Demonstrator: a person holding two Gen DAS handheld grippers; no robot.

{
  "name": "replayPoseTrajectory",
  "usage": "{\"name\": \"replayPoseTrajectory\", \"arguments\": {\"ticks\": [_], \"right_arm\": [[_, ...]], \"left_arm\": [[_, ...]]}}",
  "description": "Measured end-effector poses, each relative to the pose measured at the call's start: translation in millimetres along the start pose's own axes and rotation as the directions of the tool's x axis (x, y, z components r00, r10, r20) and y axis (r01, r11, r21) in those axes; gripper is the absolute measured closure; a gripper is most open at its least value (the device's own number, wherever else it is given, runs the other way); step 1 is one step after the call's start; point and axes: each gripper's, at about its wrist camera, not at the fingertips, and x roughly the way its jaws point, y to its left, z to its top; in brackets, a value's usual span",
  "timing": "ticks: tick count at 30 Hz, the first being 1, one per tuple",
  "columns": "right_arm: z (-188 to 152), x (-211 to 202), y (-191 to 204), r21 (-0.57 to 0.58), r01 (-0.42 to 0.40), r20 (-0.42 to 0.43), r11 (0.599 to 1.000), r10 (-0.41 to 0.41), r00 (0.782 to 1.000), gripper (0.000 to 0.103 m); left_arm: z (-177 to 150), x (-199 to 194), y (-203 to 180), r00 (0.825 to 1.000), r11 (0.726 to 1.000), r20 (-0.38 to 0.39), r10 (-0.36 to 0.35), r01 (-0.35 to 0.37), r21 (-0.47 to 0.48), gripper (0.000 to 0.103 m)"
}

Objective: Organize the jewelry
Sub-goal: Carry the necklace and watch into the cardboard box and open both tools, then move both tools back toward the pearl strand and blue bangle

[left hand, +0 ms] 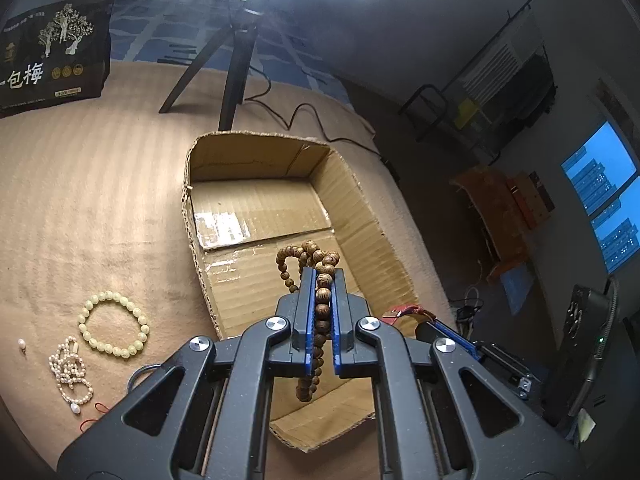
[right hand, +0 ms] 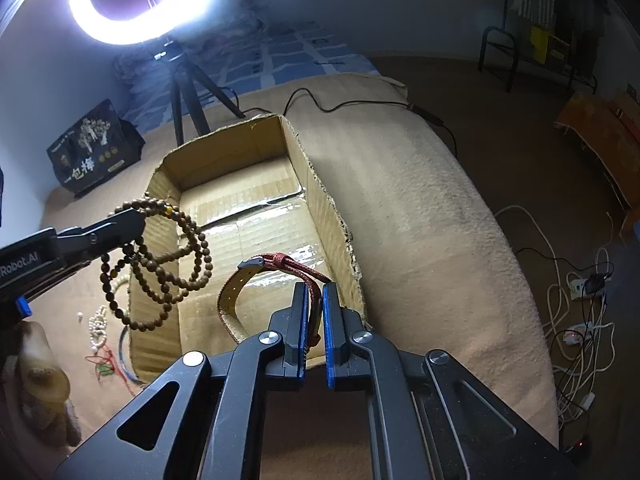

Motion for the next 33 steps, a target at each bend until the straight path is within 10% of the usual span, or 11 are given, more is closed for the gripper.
{"name": "replayPoseTrajectory", "arguments": {"ticks": [8, 13, 33], "right_arm": [[2, 5, 2, -0.009, -0.007, -0.016, 1.0, 0.007, 1.0, 0.09], [3, -2, 0, 0.014, 0.01, 0.013, 1.0, -0.01, 1.0, 0.056], [6, -34, 33, -0.056, -0.03, 0.104, 0.998, 0.036, 0.994, 0.045]], "left_arm": [[1, 1, 3, 0.999, 0.999, -0.003, 0.032, -0.032, 0.009, 0.099], [2, -3, 5, 0.998, 0.998, -0.01, 0.061, -0.06, 0.023, 0.079], [0, -80, 44, 0.983, 0.983, 0.095, 0.16, -0.167, 0.076, 0.079]]}}
